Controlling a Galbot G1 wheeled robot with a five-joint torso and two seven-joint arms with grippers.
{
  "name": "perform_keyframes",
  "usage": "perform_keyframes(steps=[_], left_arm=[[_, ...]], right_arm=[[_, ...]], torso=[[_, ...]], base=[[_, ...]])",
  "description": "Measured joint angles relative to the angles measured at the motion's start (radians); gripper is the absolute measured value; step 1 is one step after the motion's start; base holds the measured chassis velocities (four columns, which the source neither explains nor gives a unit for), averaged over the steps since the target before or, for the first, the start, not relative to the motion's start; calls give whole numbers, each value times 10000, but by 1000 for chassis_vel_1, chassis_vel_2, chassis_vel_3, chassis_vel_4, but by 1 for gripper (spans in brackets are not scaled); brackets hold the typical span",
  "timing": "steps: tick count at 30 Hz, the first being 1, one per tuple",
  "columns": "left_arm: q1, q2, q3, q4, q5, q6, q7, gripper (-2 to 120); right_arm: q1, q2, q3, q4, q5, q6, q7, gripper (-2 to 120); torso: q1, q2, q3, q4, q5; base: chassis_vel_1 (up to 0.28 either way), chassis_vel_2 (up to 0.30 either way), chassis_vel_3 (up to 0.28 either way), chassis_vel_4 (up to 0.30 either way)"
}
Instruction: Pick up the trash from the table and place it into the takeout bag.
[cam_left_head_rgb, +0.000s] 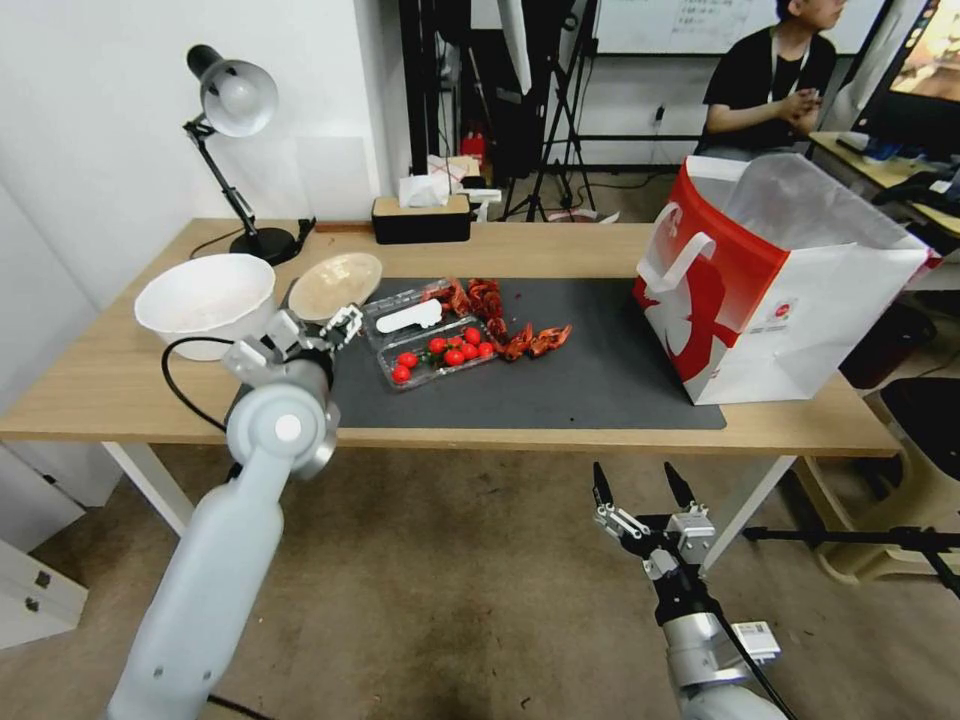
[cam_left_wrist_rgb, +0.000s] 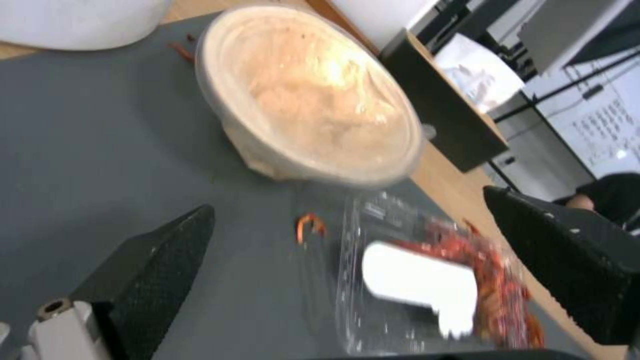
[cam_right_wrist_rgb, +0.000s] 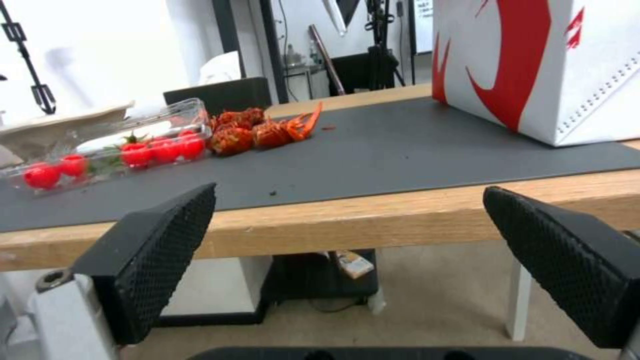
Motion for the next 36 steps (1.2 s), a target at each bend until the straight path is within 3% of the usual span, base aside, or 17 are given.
perform_keyframes(steps=[13, 24, 33, 36], left_arm=[[-571, -26, 7, 746, -698, -48, -70, 100], [-1638, 88, 275, 2335, -812, 24, -169, 100], [-2124, -13, 289, 3002, -928, -9, -176, 74], [-2017, 14, 285, 3012, -919, -49, -120, 60]], right_arm=[[5, 12, 29, -19, 25, 3, 57, 100], [-53, 33, -30, 177, 129, -108, 130, 100], [-169, 142, 26, 202, 1, -106, 139, 100], [-185, 127, 46, 174, -41, -96, 145, 100]], torso=[[0, -1, 0, 1, -2], [-1, 0, -1, 1, -1], [-1, 0, -1, 0, 0], [-1, 0, 0, 1, -2]], base=[[0, 0, 0, 0], [0, 0, 0, 0], [0, 0, 0, 0], [0, 0, 0, 0]])
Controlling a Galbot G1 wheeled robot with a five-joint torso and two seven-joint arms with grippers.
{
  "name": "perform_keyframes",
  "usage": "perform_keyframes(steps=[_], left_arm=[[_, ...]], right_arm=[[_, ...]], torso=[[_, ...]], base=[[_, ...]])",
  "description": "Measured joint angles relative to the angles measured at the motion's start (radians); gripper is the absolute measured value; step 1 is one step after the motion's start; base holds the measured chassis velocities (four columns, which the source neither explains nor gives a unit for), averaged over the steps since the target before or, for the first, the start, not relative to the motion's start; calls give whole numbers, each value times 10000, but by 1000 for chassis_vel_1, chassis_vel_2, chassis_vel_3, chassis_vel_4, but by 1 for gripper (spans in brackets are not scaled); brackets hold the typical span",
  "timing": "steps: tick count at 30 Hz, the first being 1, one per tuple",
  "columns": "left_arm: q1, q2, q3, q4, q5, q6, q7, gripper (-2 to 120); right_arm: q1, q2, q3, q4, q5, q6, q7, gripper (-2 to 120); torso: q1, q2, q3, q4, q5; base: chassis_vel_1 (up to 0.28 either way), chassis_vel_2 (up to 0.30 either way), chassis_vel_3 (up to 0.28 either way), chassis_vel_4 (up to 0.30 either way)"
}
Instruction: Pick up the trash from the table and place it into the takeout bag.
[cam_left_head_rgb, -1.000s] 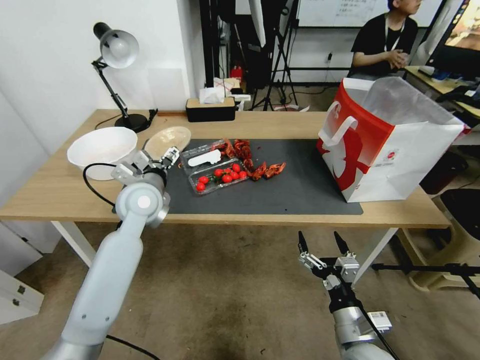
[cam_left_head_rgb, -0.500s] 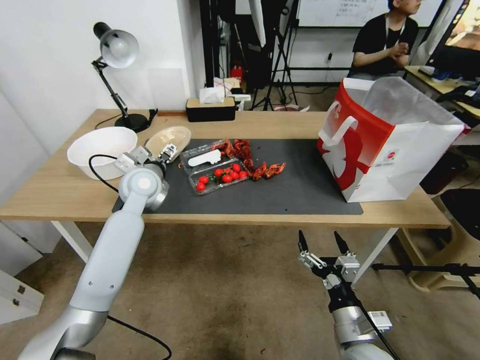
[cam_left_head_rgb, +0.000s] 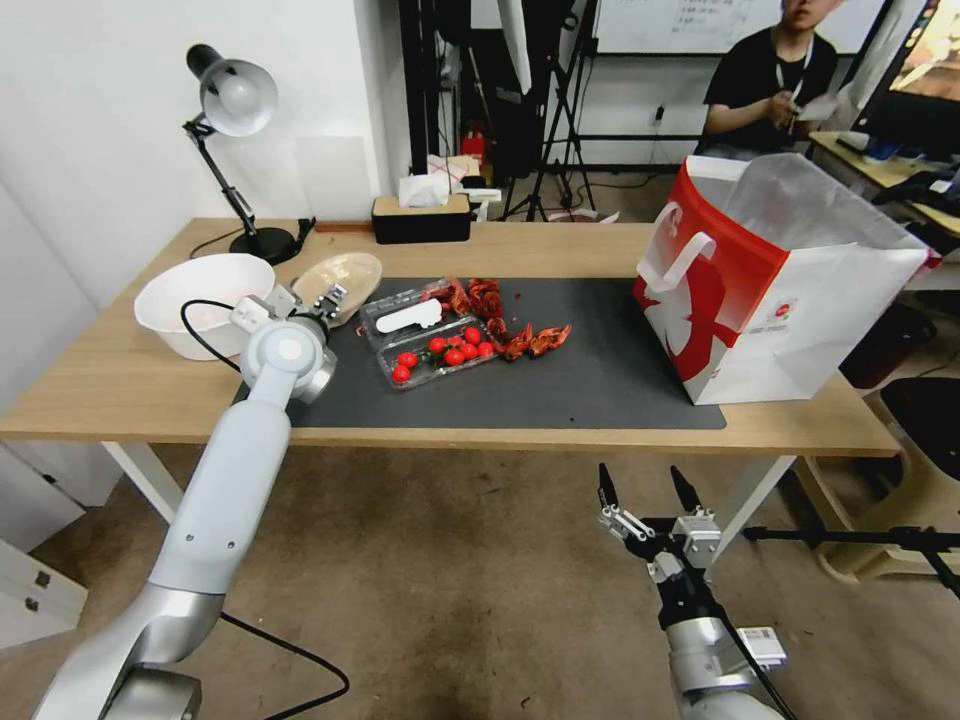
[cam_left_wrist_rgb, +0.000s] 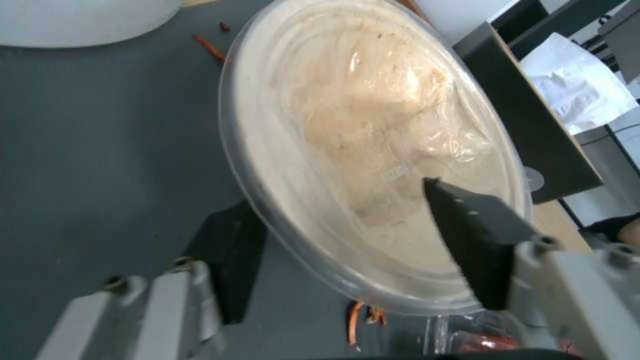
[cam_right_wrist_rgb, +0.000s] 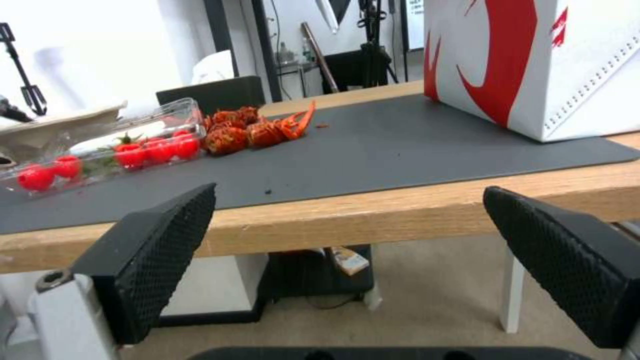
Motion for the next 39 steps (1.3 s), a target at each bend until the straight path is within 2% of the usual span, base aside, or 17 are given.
perform_keyframes(steps=[1, 4, 5, 6, 8, 10, 12, 13, 15, 18, 24, 27, 28, 31, 36, 39], left_arm=[[58, -21, -16, -30, 20, -11, 17, 54], [125, -40, -16, -80, 54, -19, 28, 51], [212, -50, -7, -139, 116, -29, 35, 42], [212, -50, -7, -139, 116, -29, 35, 42], [300, -37, 11, -183, 280, -51, 72, 30], [312, -30, 11, -197, 297, -58, 78, 27], [349, -20, 11, -260, 324, -88, 102, 15], [349, -20, 11, -260, 324, -88, 102, 15], [456, -13, 14, -448, 440, -122, 154, 5], [573, 26, 23, -609, 729, -147, 243, 1], [759, 154, 56, -1042, 1284, -349, 684, 1], [888, 192, 196, -1301, 2024, -881, 1334, 1], [888, 192, 196, -1301, 2024, -881, 1334, 1], [947, 208, 362, -1568, 2669, -1415, 1894, 1], [826, 218, 554, -1591, 3500, -2068, 2502, 1], [596, 291, 775, -1633, 3950, -2539, 3147, 1]], right_arm=[[1, -3, -12, 0, -12, 0, 2, 100], [6, 0, -44, 0, -20, 0, 2, 100], [17, 11, -75, 0, -29, 0, 3, 100], [17, 11, -75, 0, -29, 0, 3, 100], [23, 8, -89, -21, -32, 1, 3, 100], [22, 3, -89, -27, -32, 3, 3, 100], [16, -8, -90, -30, -32, 11, 1, 100], [16, -8, -90, -30, -32, 11, 1, 100], [14, -18, -91, -30, -30, 16, 0, 100], [17, -31, -99, -6, -29, 16, -3, 100], [25, -46, -105, 56, -31, 17, -11, 100], [26, -35, -119, 53, -61, 18, -18, 100], [26, -35, -119, 53, -61, 18, -18, 100], [22, -11, -126, 46, -75, 28, -23, 100], [17, -8, -125, 29, -78, 38, -26, 100], [14, -4, -121, 27, -78, 44, -26, 100]], torso=[[0, 0, 0, 0, 2], [1, 0, -1, -2, 1], [0, 0, -1, -1, 2], [0, 0, -1, -1, 2], [0, 0, 0, -1, 1], [0, 0, 0, -1, 2], [0, 0, -1, -1, 2], [0, 0, -1, -1, 2], [0, 1, -1, -2, 3], [0, 0, -2, -2, 2], [0, 0, -1, 1, 2], [0, 0, -1, -1, 1], [0, 0, -1, -1, 1], [-1, 1, -1, -1, 3], [-2, 0, 0, 0, 1], [-2, 0, -1, 0, 1]], base=[[0, 0, 0, 0], [0, 0, 0, 0], [0, 0, 0, 0], [0, 0, 0, 0], [0, 0, 0, 0], [0, 0, 0, 0], [0, 0, 0, 0], [0, 0, 0, 0], [0, 0, 0, 0], [0, 0, 0, 0], [0, 0, 0, 0], [0, 0, 0, 0], [0, 0, 0, 0], [0, 0, 0, 0], [0, 0, 0, 0], [0, 0, 0, 0]])
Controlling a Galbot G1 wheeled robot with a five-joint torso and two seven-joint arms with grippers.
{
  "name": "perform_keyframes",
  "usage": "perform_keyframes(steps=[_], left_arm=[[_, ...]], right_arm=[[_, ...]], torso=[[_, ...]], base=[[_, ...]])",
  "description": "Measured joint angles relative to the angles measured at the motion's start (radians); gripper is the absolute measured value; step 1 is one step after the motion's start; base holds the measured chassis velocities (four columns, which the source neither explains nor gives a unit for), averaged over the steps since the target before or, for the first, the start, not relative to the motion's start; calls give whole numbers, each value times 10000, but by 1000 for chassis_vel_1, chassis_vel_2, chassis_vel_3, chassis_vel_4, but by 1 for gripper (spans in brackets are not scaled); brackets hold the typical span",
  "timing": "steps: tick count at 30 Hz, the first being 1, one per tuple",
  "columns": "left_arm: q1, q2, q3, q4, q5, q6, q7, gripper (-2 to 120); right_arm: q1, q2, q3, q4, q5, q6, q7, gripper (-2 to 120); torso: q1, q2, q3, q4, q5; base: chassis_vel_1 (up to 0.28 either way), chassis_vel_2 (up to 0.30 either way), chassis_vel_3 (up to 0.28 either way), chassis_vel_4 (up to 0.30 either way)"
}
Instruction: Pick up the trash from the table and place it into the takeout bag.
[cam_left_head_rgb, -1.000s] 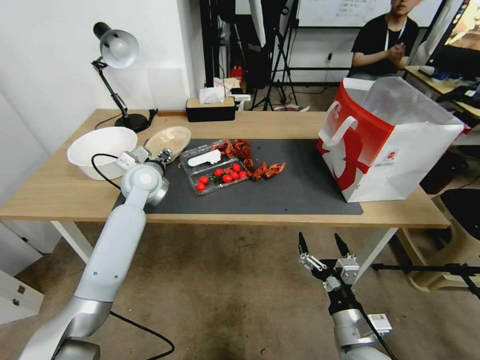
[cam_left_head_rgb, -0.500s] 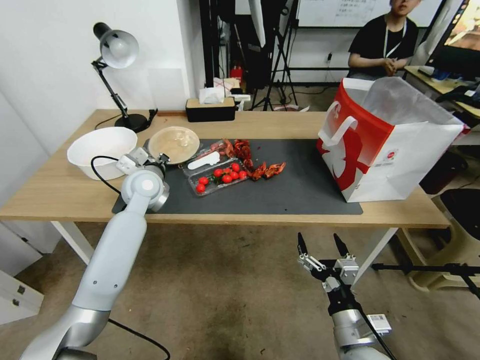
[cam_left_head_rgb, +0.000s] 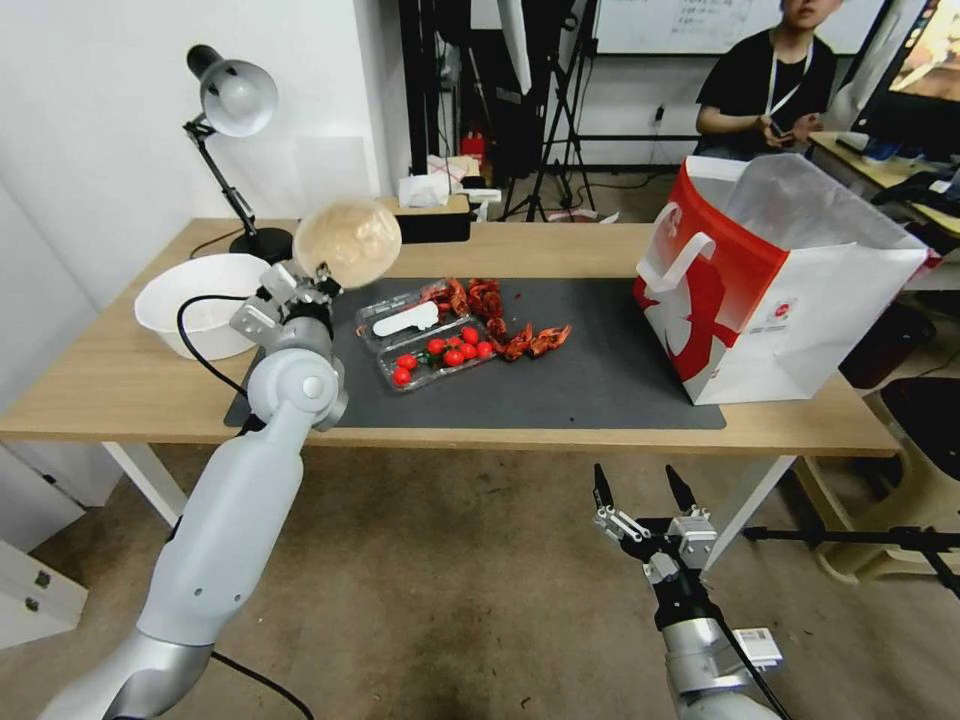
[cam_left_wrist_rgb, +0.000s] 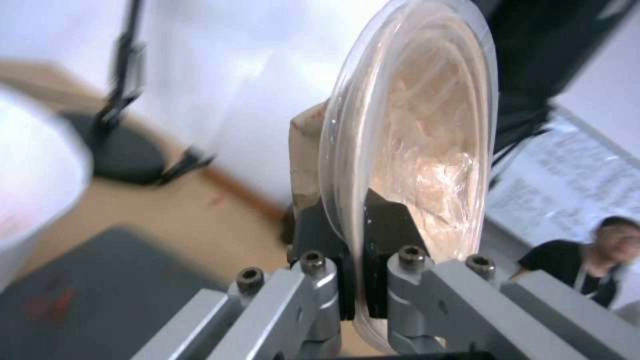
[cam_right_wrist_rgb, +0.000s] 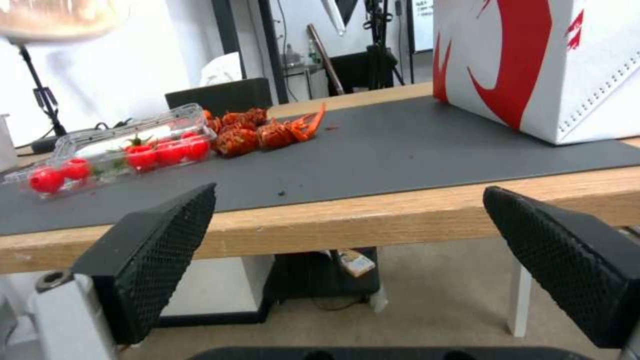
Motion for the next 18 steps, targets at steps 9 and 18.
perform_keyframes(steps=[9, 18], left_arm=[[-937, 158, 974, -299, 1423, -287, 1231, 1], [-3032, -69, 3276, 283, 2649, -262, 1719, 1]], right_arm=[[-2, 47, 32, -3, -23, 0, -1, 100], [-69, 154, 67, 53, -263, -17, 0, 100]], torso=[[0, 0, 0, -1, 2], [2, -1, 1, -2, 1]], base=[[0, 0, 0, 0], [0, 0, 0, 0]])
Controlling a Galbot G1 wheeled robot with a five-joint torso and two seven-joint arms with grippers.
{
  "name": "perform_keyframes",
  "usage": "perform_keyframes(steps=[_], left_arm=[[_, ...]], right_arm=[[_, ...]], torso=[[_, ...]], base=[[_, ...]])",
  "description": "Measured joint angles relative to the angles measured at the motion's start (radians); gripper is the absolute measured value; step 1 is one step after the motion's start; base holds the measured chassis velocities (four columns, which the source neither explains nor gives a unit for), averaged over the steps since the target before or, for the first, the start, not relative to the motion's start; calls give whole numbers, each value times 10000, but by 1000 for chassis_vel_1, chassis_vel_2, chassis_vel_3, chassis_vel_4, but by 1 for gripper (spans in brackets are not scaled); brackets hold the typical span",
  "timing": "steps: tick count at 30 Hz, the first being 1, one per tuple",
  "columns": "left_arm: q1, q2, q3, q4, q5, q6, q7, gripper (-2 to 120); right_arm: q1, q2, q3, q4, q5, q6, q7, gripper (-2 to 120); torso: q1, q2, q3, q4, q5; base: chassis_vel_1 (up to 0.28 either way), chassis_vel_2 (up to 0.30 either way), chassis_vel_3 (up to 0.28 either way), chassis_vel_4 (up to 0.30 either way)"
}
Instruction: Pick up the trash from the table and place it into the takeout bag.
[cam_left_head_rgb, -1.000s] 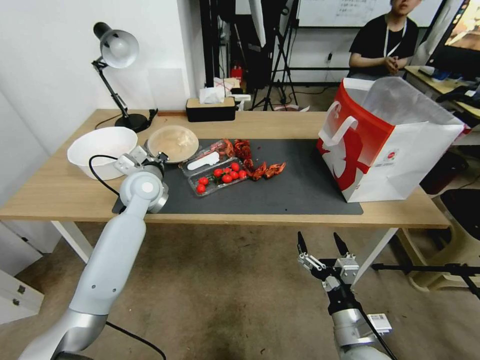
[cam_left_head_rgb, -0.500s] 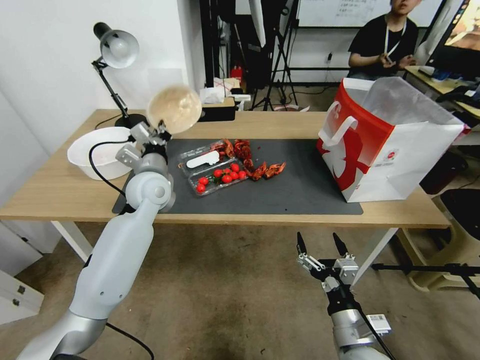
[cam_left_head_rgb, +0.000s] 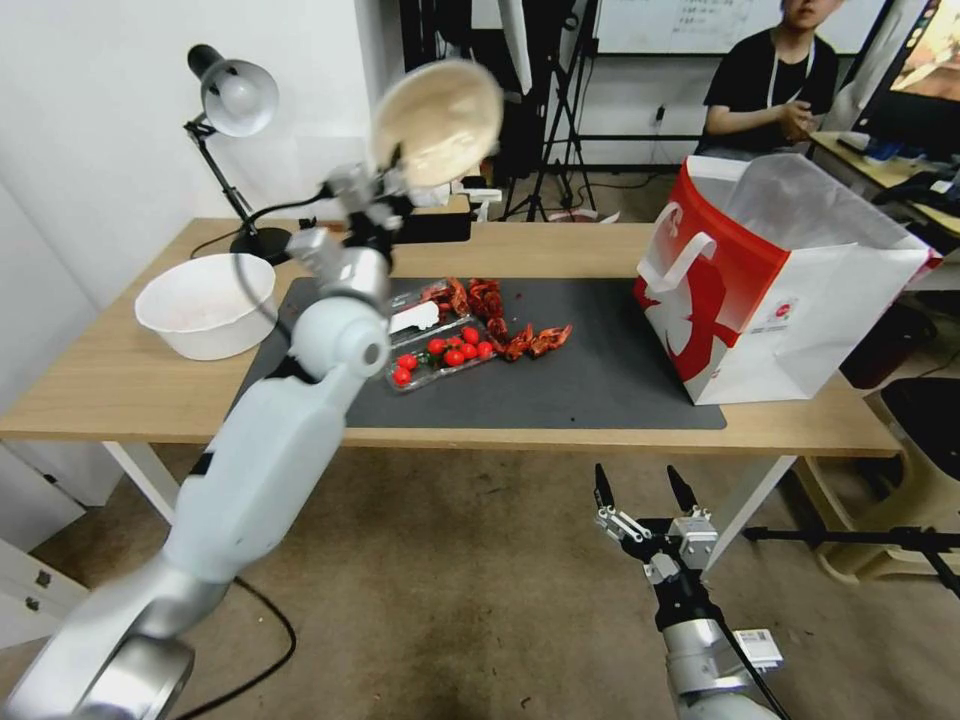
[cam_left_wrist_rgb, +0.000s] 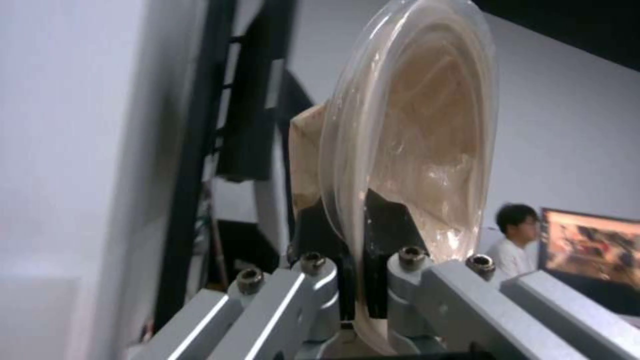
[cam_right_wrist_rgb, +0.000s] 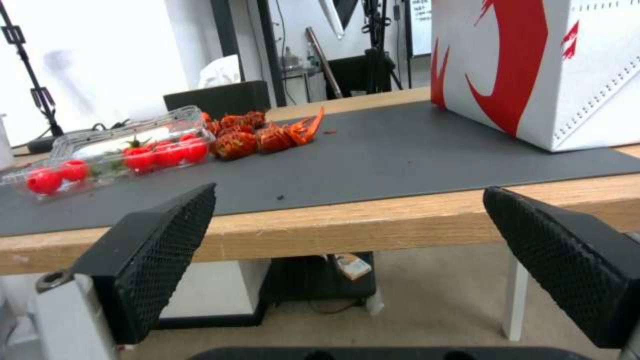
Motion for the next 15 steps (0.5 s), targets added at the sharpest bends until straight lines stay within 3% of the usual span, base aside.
perform_keyframes(steps=[12, 15], left_arm=[[-1419, -393, 1534, 662, 596, -17, 236, 1], [-2062, -715, 2223, 876, 811, -21, 322, 1]], right_arm=[[-50, 84, 2, -27, -23, -5, -2, 100], [-54, 140, 7, -78, -23, -4, -6, 100]], torso=[[1, 0, 0, 3, 1], [1, 1, 0, 2, 2]], base=[[0, 0, 0, 0], [0, 0, 0, 0]])
